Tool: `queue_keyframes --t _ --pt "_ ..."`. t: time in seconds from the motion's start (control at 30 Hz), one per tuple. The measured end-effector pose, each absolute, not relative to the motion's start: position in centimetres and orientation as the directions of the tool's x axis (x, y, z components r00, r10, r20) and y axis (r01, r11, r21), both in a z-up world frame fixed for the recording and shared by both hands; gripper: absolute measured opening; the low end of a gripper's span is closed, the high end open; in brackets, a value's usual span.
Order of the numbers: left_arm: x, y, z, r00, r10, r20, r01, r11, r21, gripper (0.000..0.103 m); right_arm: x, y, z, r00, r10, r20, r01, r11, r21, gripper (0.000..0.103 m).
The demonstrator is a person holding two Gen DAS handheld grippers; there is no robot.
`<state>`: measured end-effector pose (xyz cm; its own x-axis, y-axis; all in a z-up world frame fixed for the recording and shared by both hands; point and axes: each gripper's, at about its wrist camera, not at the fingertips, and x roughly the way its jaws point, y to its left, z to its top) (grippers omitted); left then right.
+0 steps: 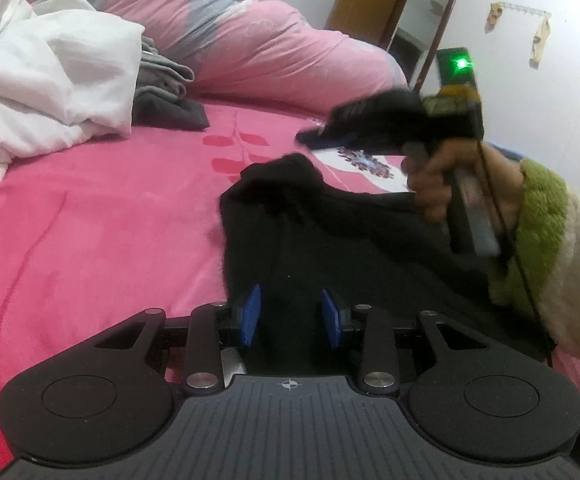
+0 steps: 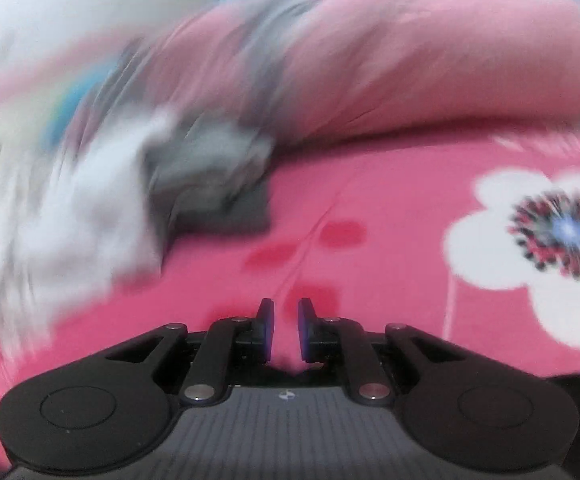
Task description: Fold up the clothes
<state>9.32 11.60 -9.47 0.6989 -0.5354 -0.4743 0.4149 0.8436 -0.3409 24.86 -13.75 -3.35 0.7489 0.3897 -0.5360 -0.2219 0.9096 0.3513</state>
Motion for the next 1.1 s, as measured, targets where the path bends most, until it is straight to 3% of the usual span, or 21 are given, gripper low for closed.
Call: queue_keyframes --t 0.07,0.17,0.43,0.53,0.63,0.73,0.87,1.03,1.1 --pt "9.4 12.0 -9.6 0.695 -0.550 -0.463 0.412 0.833 -0.369 0.034 24.1 -15.0 -2.8 0.756 0.403 -0.516 -0.207 0.895 0.396 0.013" --pt "9.6 12.5 -9.8 0.690 -0.568 -0.448 0.407 0.817 -0.409 0.034 21.9 -14.7 -2.4 0.735 0.415 -0.537 -0.251 0.901 0.354 0.013" --pt "9.2 13.1 -10.2 0.699 -0.580 -0.419 0.397 0.802 -0.447 0.034 19.4 -8.3 -4.4 0.511 0.467 -0.722 -0.478 0.852 0.213 0.014" --pt "9.2 13.3 -10.4 0.701 -0.586 -0.406 0.400 0.794 -0.457 0.034 21.8 -6.6 -4.0 0.578 0.490 -0.652 -0.478 0.851 0.216 0.013" --pt "9.3 13.5 -10.6 0.700 -0.593 -0.397 0.397 0.786 -0.473 0.034 25.2 -8.2 -2.8 0.704 0.463 -0.539 -0.331 0.885 0.329 0.014" --pt "9.3 13.6 -10.6 0.701 -0.596 -0.393 0.397 0.783 -0.479 0.034 26.1 -11.1 -2.3 0.719 0.461 -0.519 -0.210 0.857 0.471 0.014" --pt "9.5 13.8 -10.8 0.698 -0.600 -0.390 0.397 0.778 -0.486 0.034 21.1 -16.9 -1.2 0.768 0.387 -0.511 -0.136 0.878 0.460 0.014" --pt "9.6 13.5 -10.7 0.698 -0.591 -0.404 0.393 0.788 -0.473 0.034 13.1 -27.1 -0.8 0.813 0.151 -0.563 0.077 0.929 0.361 0.018" --pt "9.6 13.2 -10.6 0.699 -0.581 -0.418 0.390 0.798 -0.459 0.034 10.5 -30.5 -0.9 0.811 0.039 -0.584 0.163 0.943 0.289 0.024"
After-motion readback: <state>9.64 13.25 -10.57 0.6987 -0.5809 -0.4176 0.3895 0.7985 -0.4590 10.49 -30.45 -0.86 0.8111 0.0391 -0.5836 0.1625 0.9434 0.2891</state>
